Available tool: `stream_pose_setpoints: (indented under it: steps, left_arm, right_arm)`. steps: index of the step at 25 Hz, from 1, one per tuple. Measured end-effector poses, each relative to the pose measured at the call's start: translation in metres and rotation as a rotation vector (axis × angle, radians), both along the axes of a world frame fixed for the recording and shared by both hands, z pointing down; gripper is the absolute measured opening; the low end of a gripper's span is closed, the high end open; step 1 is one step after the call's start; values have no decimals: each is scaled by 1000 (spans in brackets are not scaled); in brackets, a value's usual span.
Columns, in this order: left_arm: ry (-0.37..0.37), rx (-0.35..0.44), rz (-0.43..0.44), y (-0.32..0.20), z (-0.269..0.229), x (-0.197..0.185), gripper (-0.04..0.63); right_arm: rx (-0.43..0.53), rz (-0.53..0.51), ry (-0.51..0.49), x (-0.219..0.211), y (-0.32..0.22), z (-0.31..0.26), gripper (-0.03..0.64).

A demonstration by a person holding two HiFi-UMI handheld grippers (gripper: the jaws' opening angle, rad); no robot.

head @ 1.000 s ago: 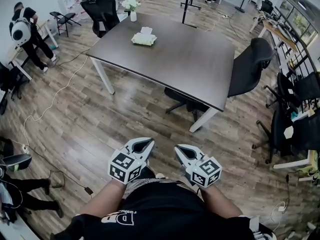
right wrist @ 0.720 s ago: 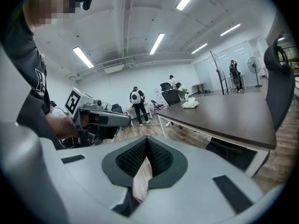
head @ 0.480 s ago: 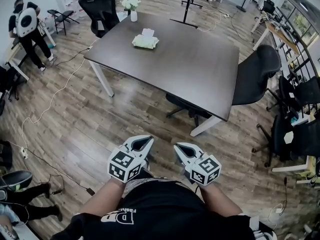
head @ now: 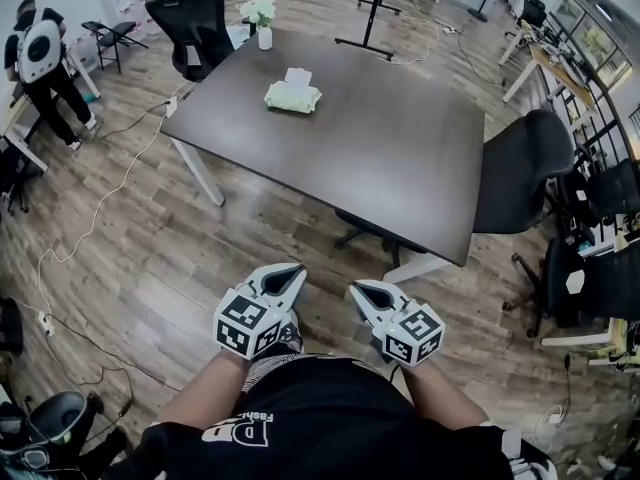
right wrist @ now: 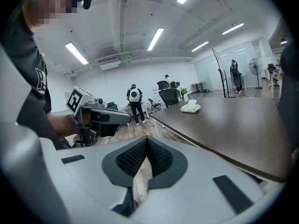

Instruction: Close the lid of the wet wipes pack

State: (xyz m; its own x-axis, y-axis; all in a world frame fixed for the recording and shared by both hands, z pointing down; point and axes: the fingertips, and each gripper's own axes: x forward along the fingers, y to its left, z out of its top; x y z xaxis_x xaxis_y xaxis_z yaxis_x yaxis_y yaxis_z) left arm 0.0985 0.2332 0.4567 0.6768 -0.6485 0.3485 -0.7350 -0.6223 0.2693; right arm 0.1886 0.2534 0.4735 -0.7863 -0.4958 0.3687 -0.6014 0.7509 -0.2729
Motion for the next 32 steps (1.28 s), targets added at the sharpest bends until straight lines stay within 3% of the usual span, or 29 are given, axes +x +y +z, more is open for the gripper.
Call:
stream_pose_setpoints:
  steps: [16,32]
  left_arm:
    - [32,17,19,-101,3,-91,18]
    - [28,-9,-9,-144,15,-113,18]
  right_arm:
    - [-22,27,44,-86,-98,7,5]
    - [-38,4,3,-112,-157,11,5]
